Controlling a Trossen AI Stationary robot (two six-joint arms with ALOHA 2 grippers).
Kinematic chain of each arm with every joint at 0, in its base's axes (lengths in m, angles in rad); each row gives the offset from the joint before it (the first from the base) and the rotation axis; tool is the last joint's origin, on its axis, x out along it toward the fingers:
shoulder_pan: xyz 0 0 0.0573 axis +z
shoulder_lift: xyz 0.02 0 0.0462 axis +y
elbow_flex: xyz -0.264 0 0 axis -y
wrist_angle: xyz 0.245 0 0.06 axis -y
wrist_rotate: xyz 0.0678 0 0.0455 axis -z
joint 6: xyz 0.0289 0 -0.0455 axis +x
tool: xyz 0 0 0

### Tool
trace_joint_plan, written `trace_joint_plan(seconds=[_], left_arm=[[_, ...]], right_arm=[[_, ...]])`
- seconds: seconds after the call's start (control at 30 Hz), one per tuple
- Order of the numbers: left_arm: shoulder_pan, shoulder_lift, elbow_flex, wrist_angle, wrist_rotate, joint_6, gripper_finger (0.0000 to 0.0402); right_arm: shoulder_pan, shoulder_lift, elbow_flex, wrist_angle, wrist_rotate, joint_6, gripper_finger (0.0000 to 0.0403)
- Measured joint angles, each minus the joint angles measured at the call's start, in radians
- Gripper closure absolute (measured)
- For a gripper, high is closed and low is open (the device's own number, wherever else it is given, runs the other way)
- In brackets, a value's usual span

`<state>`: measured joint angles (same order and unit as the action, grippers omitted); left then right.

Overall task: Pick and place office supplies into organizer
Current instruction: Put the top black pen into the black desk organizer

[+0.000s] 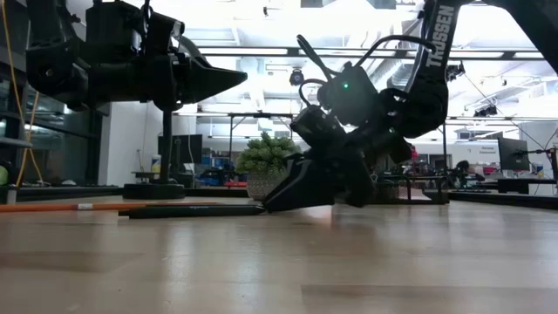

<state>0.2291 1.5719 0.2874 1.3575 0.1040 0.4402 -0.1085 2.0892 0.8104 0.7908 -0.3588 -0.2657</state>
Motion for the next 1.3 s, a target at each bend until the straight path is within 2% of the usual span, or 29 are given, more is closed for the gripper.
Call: trace_joint_plan(seconds=[1.3], left_arm=[[0.0, 0.0, 0.0, 0.002, 0.0, -0.001, 0.0284]], right_arm=[[0.018, 0.001, 0.078, -0.125, 0.008, -0.004, 0.0291]])
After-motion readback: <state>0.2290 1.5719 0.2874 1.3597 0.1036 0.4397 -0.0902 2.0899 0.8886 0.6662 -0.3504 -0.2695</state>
